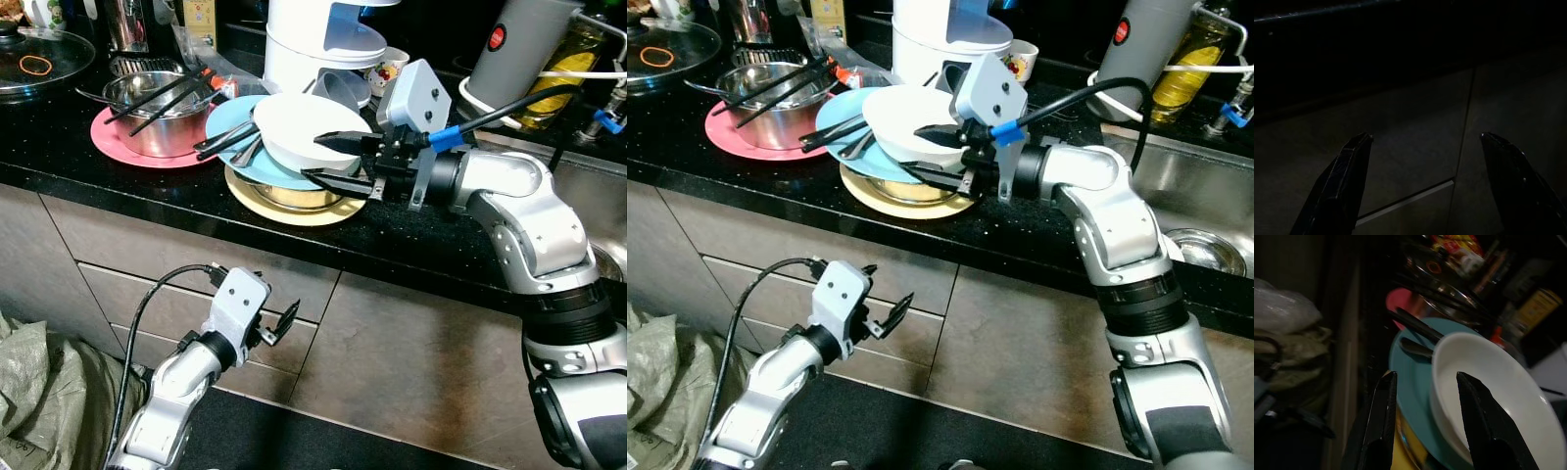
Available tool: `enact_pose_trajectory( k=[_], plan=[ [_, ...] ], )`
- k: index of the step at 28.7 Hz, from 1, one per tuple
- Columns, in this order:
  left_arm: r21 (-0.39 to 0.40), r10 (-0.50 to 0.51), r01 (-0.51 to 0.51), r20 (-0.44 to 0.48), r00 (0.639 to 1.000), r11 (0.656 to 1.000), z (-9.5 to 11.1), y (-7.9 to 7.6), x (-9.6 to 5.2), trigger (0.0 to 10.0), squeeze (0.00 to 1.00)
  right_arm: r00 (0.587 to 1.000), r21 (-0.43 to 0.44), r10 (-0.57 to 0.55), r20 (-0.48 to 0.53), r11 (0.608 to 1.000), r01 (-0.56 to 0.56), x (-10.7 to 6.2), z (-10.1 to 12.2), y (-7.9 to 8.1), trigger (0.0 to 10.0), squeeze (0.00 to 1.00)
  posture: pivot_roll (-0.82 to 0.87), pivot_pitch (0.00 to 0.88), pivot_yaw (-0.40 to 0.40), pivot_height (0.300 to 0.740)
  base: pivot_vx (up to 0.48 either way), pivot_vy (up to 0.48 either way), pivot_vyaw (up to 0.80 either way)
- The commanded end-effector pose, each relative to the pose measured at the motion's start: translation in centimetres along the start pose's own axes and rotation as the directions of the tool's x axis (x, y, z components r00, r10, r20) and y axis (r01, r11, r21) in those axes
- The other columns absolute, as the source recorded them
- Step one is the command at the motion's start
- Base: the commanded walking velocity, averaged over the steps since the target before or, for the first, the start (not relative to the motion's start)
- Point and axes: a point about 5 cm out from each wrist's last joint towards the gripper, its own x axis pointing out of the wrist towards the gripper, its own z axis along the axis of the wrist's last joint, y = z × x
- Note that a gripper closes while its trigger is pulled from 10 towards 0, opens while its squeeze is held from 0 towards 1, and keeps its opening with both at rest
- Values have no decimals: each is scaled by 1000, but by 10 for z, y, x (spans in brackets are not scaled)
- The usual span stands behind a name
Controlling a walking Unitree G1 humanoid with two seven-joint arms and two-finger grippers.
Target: Kitchen organization
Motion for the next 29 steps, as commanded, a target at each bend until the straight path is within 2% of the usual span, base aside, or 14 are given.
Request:
enact_pose_trajectory(
  k=[1, 5, 11, 13, 16, 23, 29],
  plan=[
    [6, -21, 21, -14, 1000, 1000, -4, -3, 1, 10000, 0, 998, -26, -54, -36, 998, 54, -1, 2, -4, 10000, 0, 145, 39, -115, 740, 0, 0, 0],
    [5, -20, 20, -15, 1000, 1000, -5, -3, 1, 10000, 0, 991, -81, -84, -107, 994, 76, 6, -4, -2, 10000, 0, 142, 39, -116, 740, 0, 0, 0],
    [3, -20, 20, -15, 1000, 1000, -6, -3, 2, 10000, 0, 988, -116, -69, -137, 992, 53, 13, -7, 4, 10000, 0, 141, 43, -118, 740, 0, 0, 0],
    [1, -19, 19, -13, 1000, 1000, -6, -3, 2, 10000, 0, 989, -154, -37, -146, 988, 14, 26, -7, 12, 10000, 0, 138, 45, -121, 740, 0, 0, 0],
    [-1, -19, 19, -11, 1000, 1000, -6, -3, 2, 10000, 0, 988, -181, -1, -154, 983, -28, 35, -5, 17, 10000, 0, 136, 49, -124, 740, 0, 0, 0],
    [-7, -14, 14, -8, 1000, 1000, -6, -4, 2, 10000, 0, 971, -262, 18, -237, 962, -82, 52, -4, 18, 10000, 0, 133, 56, -138, 740, 0, 0, 0],
    [-10, -10, 10, -5, 1000, 1000, -5, -5, 2, 10000, 0, 958, -279, 6, -288, 956, -90, 60, -4, 15, 10000, 0, 132, 58, -144, 740, 0, 0, 0]
  ],
)
